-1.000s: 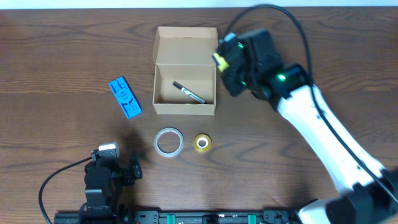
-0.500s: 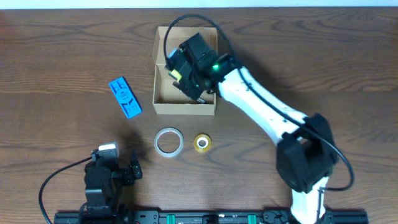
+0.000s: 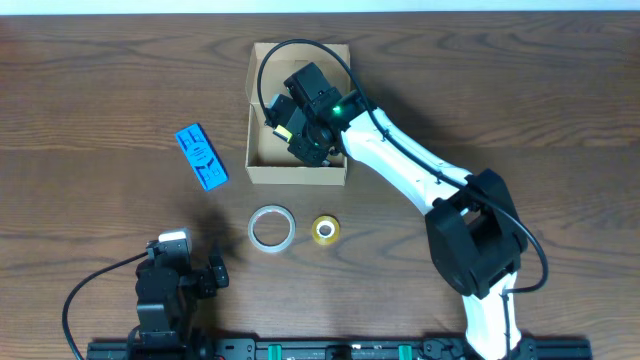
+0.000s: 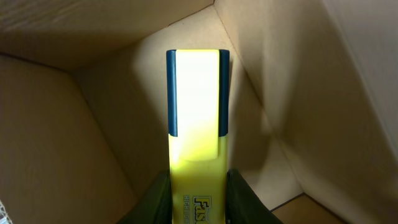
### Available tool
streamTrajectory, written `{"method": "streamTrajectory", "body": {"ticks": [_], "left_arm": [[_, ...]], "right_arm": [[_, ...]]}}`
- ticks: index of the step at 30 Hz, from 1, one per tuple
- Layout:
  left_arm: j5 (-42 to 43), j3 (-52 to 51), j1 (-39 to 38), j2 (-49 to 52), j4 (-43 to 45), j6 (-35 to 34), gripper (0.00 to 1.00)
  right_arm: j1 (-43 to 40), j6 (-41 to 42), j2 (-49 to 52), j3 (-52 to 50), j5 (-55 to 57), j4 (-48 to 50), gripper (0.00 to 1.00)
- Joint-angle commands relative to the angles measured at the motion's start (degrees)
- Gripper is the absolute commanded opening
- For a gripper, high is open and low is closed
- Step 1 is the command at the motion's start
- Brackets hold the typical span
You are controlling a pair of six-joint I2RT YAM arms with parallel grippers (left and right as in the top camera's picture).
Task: Pack container
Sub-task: 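Lift the highlighter into the box and open the right gripper, then move the right gripper to the yellow tape roll and grasp it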
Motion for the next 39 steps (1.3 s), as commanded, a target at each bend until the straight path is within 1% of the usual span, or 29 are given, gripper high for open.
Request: {"method": "streamTrajectory", "body": {"ticks": [1, 2, 6, 7, 11, 14, 15, 18, 20, 22, 24, 26, 30, 33, 35, 37, 39], "left_arm": [[-0.5, -0.8, -0.3, -0.4, -0.2, 1.2, 0.96], [-0.5, -0.8, -0.3, -0.4, -0.2, 1.2, 0.95], [-0.5, -0.8, -0.3, -0.4, -0.2, 1.2, 0.95], [-0.5, -0.8, -0.3, -0.4, -0.2, 1.2, 0.95], [-0.5, -0.8, -0.3, -0.4, -0.2, 1.2, 0.95], [-0.5, -0.8, -0.3, -0.4, -0.2, 1.2, 0.95], [-0.5, -0.8, -0.3, -0.4, -0.2, 1.2, 0.95], [-0.5, -0.8, -0.3, -0.4, -0.2, 1.2, 0.95], [-0.5, -0.8, -0.3, -0.4, -0.2, 1.2, 0.96], [-0.5, -0.8, -0.3, -0.4, -0.2, 1.2, 0.95], [-0.5, -0.8, -0.3, -0.4, -0.2, 1.2, 0.96], [-0.5, -0.8, -0.3, -0.4, -0.2, 1.2, 0.95], [-0.5, -0.8, -0.3, -0.4, -0.2, 1.2, 0.95], [-0.5, -0.8, -0.3, -0.4, -0.2, 1.2, 0.95], [-0.5, -0.8, -0.3, -0.4, -0.2, 1.2, 0.95], [-0.5, -0.8, -0.3, -0.4, -0.2, 1.2, 0.96], [-0.5, -0.8, -0.3, -0.4, -0.2, 1.2, 0.95]], "right_arm": [[0.0, -0.9, 0.7, 1.5, -0.2, 0.4, 0.26], [0.0, -0.9, 0.7, 1.5, -0.2, 0.4, 0.29], [0.0, -0.9, 0.6, 1.6, -0.2, 0.8, 0.49], [0.0, -0.9, 0.6, 1.6, -0.2, 1.0, 0.50], [0.0, -0.7, -0.1, 2.3, -0.2, 2.1, 0.52], [-0.1, 2.2, -2.6, 4.3, -0.2, 0.9, 0.53], [-0.2, 3.3, -3.8, 5.0, -0.2, -0.1, 0.53], [-0.6, 7.1, -8.7, 5.4, -0.2, -4.1, 0.60], [-1.0, 9.2, -13.0, 5.3, -0.2, -9.5, 0.60], [-1.5, 10.4, -16.6, 3.8, -0.1, -13.0, 0.57], [-1.9, 12.1, -20.4, 0.5, 0.9, -14.3, 0.55], [-1.9, 14.0, -24.9, -4.9, 2.7, -13.5, 0.55], [-1.6, 19.7, -35.5, -20.1, 3.3, -9.4, 0.57], [-0.9, 27.4, -41.5, -30.3, 3.3, -6.3, 0.59], [0.2, 34.1, -44.5, -36.5, 3.4, -3.9, 0.59], [1.6, 40.8, -45.7, -40.7, 4.6, -1.7, 0.59], [3.0, 45.6, -45.5, -43.5, 5.9, 0.0, 0.60]]}}
